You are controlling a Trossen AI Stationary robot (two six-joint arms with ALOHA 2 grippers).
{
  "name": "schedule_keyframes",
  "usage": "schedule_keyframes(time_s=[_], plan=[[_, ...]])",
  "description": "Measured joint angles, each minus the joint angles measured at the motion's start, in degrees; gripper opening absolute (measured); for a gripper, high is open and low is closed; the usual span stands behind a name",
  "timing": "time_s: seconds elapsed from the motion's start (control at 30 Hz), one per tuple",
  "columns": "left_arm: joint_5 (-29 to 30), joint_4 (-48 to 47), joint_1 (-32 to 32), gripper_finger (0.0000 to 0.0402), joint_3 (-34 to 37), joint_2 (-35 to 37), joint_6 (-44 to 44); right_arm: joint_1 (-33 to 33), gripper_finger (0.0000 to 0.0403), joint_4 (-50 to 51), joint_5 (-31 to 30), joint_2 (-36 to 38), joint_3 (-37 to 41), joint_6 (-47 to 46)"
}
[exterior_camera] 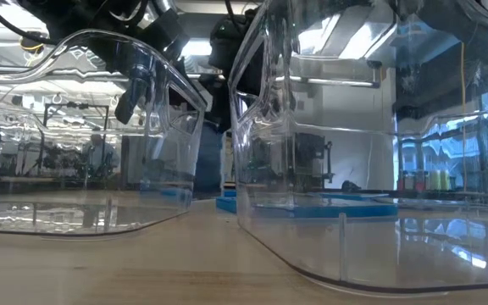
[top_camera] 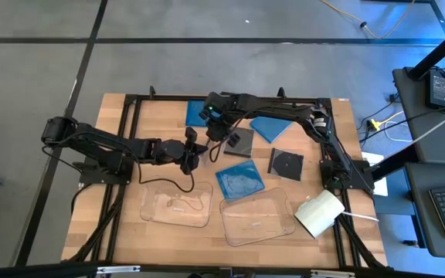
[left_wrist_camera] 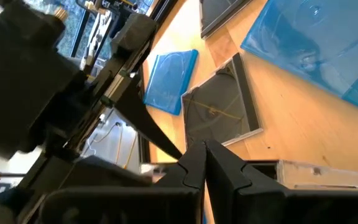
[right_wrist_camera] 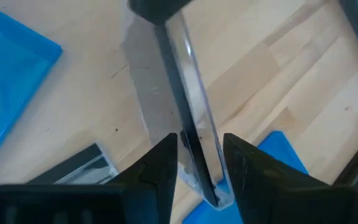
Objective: Pick & place jewel cases by type
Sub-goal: Put the left black CD case into the left transparent bin
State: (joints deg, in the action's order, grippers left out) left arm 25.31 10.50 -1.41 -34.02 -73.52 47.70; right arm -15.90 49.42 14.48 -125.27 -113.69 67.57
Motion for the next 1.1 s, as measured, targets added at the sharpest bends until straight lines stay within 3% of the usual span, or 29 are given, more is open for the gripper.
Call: schedule_keyframes(time_s=[0.37, 0.63, 0.83, 1.1], plan=[[3.0, -0.1, 0.0, 0.0003, 0.0, 0.0, 0.0, 0.0, 0.0071, 3.0, 0.2, 0.1, 0.0, -1.5], [4.3, -0.3, 0.0, 0.0009, 0.1, 0.1, -1.9, 0.0, 0.0054, 4.3, 0.0, 0.1, 0.0, -2.9], [6.2, -0.4, 0.0, 0.0002, 0.2, 3.2, -8.6, 0.0, 0.0053, 4.9, 0.1, 0.1, 0.0, -2.9], [6.6, -0.4, -0.2, 0.0014, 0.2, 11.4, -23.9, 0.0, 0.0053, 4.7, 0.1, 0.1, 0.0, -4.2]])
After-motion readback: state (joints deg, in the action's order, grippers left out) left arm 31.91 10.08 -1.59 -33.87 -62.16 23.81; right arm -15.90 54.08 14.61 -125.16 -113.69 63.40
